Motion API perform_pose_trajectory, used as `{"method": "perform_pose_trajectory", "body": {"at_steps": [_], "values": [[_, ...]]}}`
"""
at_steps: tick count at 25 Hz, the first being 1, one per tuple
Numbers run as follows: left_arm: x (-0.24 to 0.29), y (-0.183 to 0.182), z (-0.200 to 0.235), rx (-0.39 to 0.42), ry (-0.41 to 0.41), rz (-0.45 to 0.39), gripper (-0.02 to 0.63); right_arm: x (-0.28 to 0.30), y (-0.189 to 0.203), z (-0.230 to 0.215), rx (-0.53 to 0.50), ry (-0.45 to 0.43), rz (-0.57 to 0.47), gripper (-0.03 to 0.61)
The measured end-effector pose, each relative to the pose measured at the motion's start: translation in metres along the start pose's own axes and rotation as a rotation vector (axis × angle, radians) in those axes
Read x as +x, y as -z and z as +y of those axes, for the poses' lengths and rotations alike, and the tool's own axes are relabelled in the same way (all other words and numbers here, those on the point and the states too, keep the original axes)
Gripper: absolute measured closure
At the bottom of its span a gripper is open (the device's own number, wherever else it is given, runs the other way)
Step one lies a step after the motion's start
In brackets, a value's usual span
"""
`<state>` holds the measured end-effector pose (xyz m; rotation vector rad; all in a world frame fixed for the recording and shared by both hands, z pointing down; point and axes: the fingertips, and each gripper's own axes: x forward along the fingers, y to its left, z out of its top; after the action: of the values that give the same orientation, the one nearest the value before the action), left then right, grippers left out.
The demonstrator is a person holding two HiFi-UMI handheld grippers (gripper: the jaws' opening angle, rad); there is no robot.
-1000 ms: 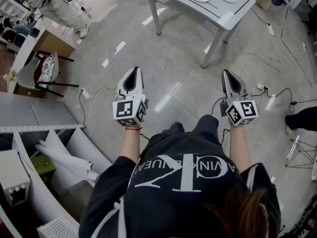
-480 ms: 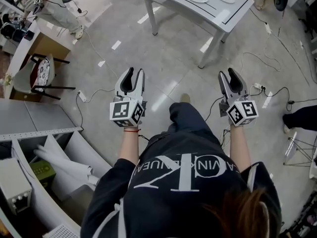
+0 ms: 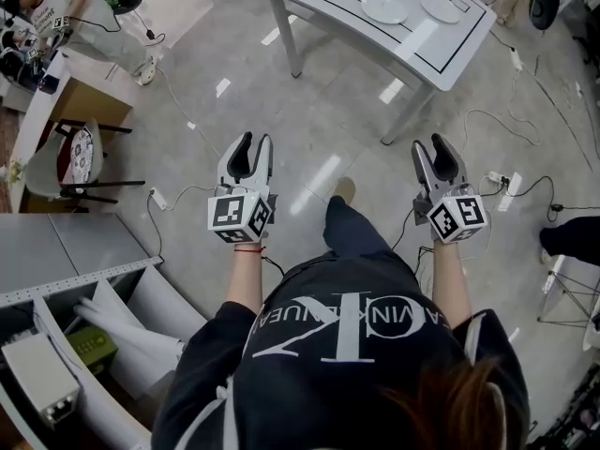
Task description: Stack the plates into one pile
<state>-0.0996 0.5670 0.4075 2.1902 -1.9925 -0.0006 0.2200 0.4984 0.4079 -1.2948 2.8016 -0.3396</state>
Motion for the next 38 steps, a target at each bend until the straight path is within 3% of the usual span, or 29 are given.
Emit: {"method": "perform_pose_trajectory", "body": {"at_steps": [16, 27, 33, 38], "values": [[0.2, -0.042, 0.03, 0.031, 0.099, 0.014, 0.466, 0.153, -0.024, -0.098, 0.043, 0.066, 0.013, 0.385], [0.284, -0.041, 0.029, 0.007, 0.161, 0.041, 0.466, 0.218, -0.025, -0.135, 0.061, 0.062, 0.063, 0.387], [0.345, -0.034, 0.026, 0.012, 0.243, 0.084, 0.469, 0.245, -0.02, -0.156, 0.082, 0.112, 0.074, 0.387], [0.431, -0.048, 0.008, 0.045, 0.394, 0.087, 0.469, 0.271, -0.02, -0.187, 0.097, 0.209, 0.068, 0.387]]}}
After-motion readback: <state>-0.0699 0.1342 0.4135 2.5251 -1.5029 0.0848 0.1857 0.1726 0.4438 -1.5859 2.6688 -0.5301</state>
